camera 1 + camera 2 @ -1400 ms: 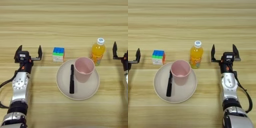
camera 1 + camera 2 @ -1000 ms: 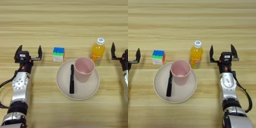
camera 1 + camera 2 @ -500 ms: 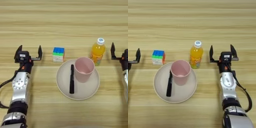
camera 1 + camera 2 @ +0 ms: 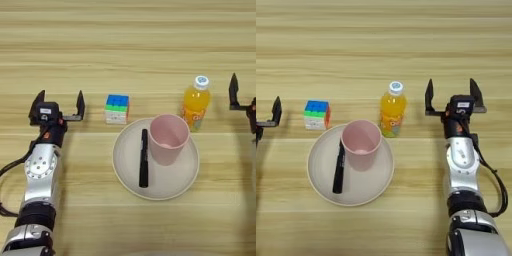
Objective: Move the objects on the table
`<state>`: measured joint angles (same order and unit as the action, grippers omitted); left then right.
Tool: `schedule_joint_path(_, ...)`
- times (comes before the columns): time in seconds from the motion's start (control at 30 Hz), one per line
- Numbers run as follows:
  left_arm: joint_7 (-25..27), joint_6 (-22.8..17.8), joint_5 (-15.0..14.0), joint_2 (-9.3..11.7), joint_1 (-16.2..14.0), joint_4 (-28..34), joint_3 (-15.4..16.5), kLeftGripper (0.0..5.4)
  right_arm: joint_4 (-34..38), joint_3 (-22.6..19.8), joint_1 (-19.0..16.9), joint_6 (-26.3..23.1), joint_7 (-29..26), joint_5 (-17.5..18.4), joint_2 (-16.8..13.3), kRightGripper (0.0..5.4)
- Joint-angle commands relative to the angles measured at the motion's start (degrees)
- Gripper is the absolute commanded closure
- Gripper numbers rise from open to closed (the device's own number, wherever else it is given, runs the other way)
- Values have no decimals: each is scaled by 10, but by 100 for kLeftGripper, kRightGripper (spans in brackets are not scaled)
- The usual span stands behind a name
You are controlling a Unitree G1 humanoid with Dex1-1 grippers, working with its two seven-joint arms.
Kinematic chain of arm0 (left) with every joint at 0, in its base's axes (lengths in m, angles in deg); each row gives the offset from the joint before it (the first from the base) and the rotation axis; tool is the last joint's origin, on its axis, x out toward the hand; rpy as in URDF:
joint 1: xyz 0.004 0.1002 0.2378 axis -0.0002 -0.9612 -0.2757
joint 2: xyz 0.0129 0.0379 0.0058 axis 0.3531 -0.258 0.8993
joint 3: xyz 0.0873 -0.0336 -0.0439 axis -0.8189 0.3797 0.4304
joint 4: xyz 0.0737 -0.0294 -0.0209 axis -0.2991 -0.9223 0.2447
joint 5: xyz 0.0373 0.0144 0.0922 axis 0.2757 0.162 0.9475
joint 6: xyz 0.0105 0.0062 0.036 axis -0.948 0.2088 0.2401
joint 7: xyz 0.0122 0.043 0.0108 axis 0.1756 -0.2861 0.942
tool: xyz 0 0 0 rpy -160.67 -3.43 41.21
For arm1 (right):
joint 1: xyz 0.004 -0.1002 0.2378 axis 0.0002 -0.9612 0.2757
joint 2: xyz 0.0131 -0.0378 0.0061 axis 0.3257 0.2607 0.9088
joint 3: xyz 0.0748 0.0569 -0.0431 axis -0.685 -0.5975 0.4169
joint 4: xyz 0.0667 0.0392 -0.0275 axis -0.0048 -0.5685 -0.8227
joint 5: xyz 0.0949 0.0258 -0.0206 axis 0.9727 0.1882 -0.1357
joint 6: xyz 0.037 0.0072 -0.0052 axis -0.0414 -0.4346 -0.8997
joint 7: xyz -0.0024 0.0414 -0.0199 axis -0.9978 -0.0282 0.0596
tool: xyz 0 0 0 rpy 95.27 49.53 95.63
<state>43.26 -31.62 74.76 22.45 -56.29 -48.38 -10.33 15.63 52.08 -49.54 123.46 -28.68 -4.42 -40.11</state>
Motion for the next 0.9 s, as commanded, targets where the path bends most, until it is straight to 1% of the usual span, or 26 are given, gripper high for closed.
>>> schedule_joint_path(0.03, -1, -1, 4, -1, 3, 4, -4, 2, 81, 17, -10, -26, -34, 21, 2, 0)
schedule_joint_path(0.13, -1, -1, 5, -2, 5, 1, -5, 2, 160, 38, -23, -47, -68, 43, 6, 0)
schedule_joint_path(0.27, -2, 0, 5, -2, 8, -3, -6, 2, 239, 52, -34, -98, -102, 88, 10, 0)
schedule_joint_path(0.37, -3, -1, 5, -2, 8, -4, -6, 2, 301, 59, -42, -145, -136, 132, 5, 0)
schedule_joint_path(0.43, -3, -1, 5, -2, 9, -5, -7, 2, 329, 62, -46, -174, -150, 147, 1, 0)
schedule_joint_path(0.5, -4, -1, 6, -2, 10, -5, -7, 2, 372, 70, -56, -231, -174, 176, -10, 0)
schedule_joint_path(0.57, -5, 0, 6, -3, 11, -6, -8, 2, 408, 79, -66, -279, -198, 195, -24, 0)
schedule_joint_path(0.67, -6, 0, 7, -4, 10, -5, -8, 2, 434, 88, -76, -332, -218, 196, -41, 0)
schedule_joint_path(0.77, -6, 0, 7, -6, 10, -4, -9, 2, 443, 99, -81, -386, -219, 175, -55, 0)
schedule_joint_path(0.9, -7, 1, 8, -7, 10, -3, -9, 2, 438, 111, -88, -429, -224, 153, -63, 0)
